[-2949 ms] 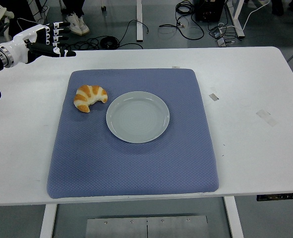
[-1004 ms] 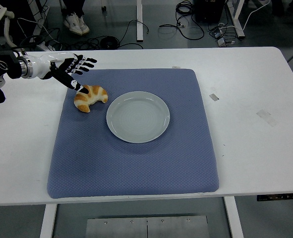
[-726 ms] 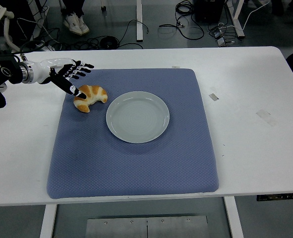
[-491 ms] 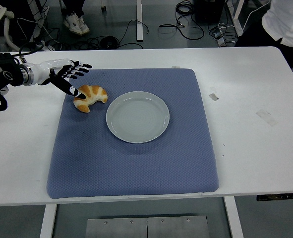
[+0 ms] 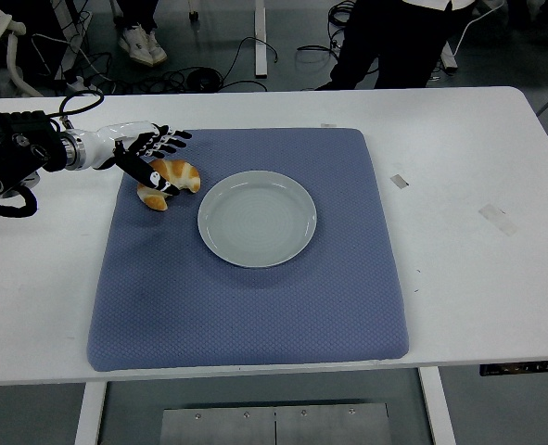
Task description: Place the bread on the plate
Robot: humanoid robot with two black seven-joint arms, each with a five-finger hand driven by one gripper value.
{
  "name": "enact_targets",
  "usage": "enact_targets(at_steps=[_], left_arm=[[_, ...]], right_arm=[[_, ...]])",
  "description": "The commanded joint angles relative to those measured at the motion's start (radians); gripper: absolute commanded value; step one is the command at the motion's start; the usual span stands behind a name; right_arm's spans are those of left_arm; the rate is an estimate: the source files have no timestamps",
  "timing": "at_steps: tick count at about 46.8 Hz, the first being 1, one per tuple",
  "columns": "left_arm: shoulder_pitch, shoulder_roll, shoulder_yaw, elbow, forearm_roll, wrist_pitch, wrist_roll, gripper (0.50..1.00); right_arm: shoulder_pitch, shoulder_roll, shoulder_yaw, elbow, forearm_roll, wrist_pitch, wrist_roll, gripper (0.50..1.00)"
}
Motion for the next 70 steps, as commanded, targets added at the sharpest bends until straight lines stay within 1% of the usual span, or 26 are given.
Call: enact_targets(at_steps=[1,3,8,28,32,38,41,61,65,70], left_arm=[[0.000,0.000,0.000,-0.001,0.000,0.000,0.000,0.892],[0.000,0.000,0.000,0.000,0.000,0.000,0.000,0.883],[0.002,0.000,0.000,0.000,0.000,0.000,0.000,0.880],[0.008,0.000,0.004,0.002,0.008,0.001,0.000,0.880],[0.009,0.000,0.004,0.002,0.008,0.003,0.000,0.863],[0.011,-0.002,0.005,0.002,0.010,0.017,0.000,0.852],[0.014,-0.002,0.005,0.002,0.011,0.020,0.000,0.833],[0.015,-0.002,0.031,0.002,0.011,0.031,0.000,0.824],[0.015,-0.002,0.031,0.002,0.011,0.031,0.000,0.795],[0.015,0.000,0.031,0.002,0.011,0.031,-0.002,0.742]], right_arm=[[0.000,0.000,0.000,0.000,0.000,0.000,0.000,1.000],[0.000,0.000,0.001,0.000,0.000,0.000,0.000,1.000],[0.000,0.000,0.001,0.000,0.000,0.000,0.000,1.000],[0.000,0.000,0.000,0.000,0.000,0.000,0.000,1.000],[0.000,0.000,0.001,0.000,0.000,0.000,0.000,1.000],[0.000,0.000,0.001,0.000,0.000,0.000,0.000,1.000],[0.000,0.000,0.001,0.000,0.000,0.000,0.000,1.000],[0.000,0.000,0.000,0.000,0.000,0.000,0.000,1.000],[0.000,0.000,0.000,0.000,0.000,0.000,0.000,1.000],[0.000,0.000,0.000,0.000,0.000,0.000,0.000,1.000]])
